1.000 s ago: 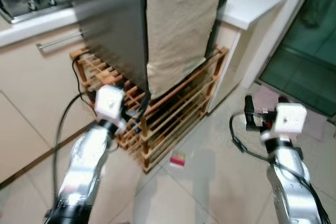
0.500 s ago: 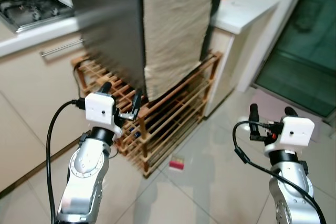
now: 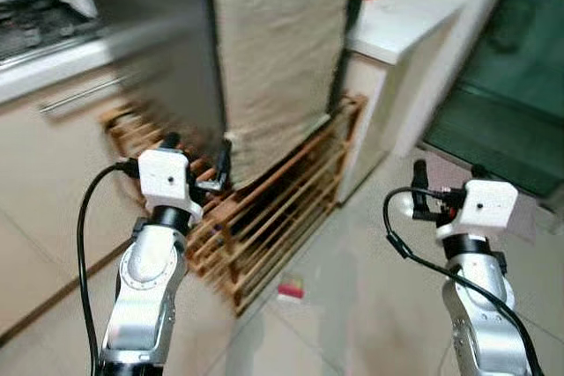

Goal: Restocking fridge

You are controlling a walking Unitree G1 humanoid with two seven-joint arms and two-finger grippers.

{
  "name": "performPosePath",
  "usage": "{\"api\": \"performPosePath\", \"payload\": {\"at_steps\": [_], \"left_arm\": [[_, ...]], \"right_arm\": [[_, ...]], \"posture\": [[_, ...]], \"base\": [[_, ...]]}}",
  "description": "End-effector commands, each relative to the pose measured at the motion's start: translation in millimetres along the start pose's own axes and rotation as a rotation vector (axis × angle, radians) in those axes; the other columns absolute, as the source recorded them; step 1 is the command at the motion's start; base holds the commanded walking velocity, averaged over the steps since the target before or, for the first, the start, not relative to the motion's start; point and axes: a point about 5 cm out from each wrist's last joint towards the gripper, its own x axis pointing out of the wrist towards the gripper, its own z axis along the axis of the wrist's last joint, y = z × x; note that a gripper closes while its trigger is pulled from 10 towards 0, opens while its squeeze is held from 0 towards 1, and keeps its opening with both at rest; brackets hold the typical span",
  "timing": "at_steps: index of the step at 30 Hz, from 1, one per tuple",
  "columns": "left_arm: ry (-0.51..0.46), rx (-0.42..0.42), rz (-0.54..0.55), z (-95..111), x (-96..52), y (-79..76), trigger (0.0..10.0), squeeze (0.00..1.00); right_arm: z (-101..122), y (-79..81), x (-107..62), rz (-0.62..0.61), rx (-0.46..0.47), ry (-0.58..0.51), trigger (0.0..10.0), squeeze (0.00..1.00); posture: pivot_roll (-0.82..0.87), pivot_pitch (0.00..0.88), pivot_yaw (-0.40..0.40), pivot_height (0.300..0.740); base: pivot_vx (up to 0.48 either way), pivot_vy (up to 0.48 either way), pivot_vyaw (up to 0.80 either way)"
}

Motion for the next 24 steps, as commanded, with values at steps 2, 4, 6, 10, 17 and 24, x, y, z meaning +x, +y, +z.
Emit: {"api": "performPosePath", "payload": {"at_steps": [2,4,6,10,17,24], "left_arm": [[0.011,0.028,-0.037,-0.4,3.8,-6.4,10.0,0.00],[0.018,0.028,-0.043,-1.1,4.9,-6.9,10.0,0.00],[0.021,0.069,-0.047,-0.5,9.9,-7.1,10.0,0.00],[0.033,0.042,-0.059,4.7,22.9,-2.2,10.0,0.00],[0.041,0.020,-0.101,10.0,30.6,-1.4,10.0,0.00],[0.070,-0.022,-0.248,20.2,35.3,-16.6,10.0,0.00]], "right_arm": [[-0.2,-1.1,4.1,0.009,-0.005,-0.002,10.0,0.00],[-0.3,-0.8,4.6,0.011,-0.004,-0.002,10.0,0.00],[-0.2,0.1,7.4,0.017,-0.005,-0.005,10.0,0.00],[0.2,1.6,12.6,0.032,-0.008,-0.009,10.0,0.00],[-1.6,5.1,15.0,0.050,0.001,-0.002,10.0,0.00],[-2.0,3.4,15.6,0.064,-0.005,0.000,10.0,0.00]], "posture": [[-0.03,0.000,-0.039,0.740],[-0.03,0.000,-0.039,0.740],[-0.03,0.000,-0.037,0.740],[-0.03,0.000,-0.035,0.740],[-0.03,0.000,-0.036,0.740],[-0.04,0.000,-0.030,0.740]], "base": [[0.420,0.127,0.00],[0.435,0.000,0.00],[0.000,0.000,0.00],[0.000,0.000,0.00],[0.000,0.000,0.00],[0.000,0.000,0.00]]}}
